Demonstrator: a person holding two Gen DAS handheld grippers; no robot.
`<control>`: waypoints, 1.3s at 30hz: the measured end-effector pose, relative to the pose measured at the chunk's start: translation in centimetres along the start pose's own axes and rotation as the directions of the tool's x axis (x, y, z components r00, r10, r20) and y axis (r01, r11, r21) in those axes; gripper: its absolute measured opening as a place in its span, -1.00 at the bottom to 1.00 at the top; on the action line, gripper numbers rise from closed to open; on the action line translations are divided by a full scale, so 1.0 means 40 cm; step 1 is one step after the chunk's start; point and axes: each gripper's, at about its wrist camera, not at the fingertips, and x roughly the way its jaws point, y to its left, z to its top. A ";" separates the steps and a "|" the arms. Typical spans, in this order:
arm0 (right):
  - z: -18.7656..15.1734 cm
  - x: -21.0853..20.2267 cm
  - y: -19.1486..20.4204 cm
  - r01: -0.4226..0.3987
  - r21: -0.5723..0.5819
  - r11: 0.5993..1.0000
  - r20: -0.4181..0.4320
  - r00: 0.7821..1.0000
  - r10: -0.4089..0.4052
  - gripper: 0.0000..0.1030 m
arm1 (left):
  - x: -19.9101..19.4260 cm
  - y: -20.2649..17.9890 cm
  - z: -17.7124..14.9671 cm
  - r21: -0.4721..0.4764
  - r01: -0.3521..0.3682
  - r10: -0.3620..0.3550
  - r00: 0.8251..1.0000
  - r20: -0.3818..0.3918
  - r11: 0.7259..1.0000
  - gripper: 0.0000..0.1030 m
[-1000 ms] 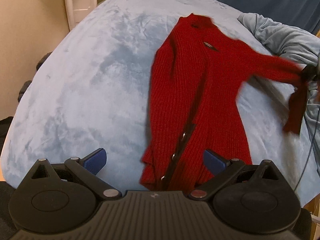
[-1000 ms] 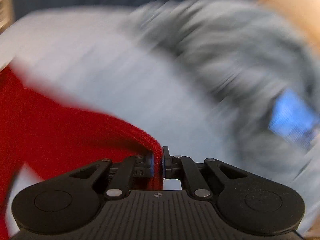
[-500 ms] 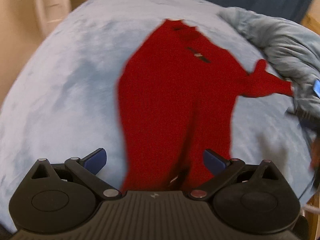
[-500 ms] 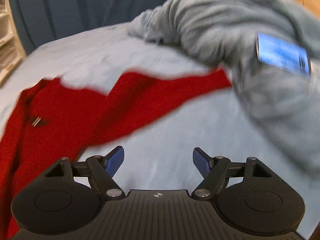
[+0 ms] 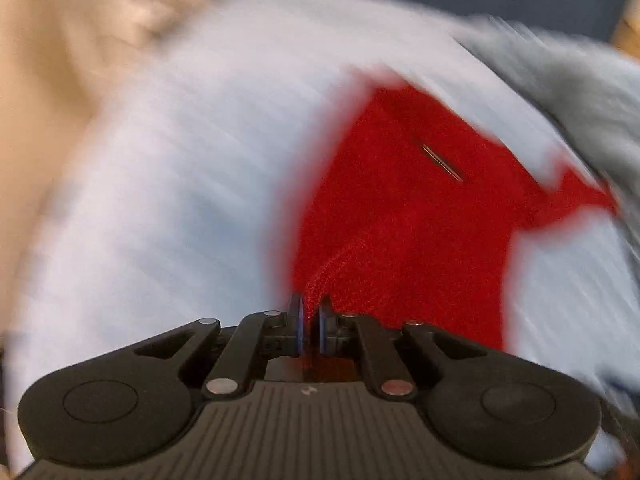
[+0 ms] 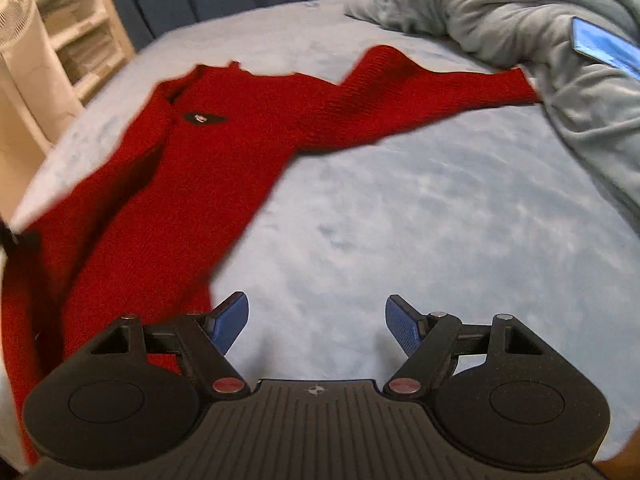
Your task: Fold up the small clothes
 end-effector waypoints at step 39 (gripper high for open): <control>-0.002 -0.120 -0.387 0.224 0.321 0.920 -0.092 0.974 -0.205 0.26 | -0.061 -0.223 -0.549 0.270 0.305 -0.241 0.939 -0.247 0.913 0.84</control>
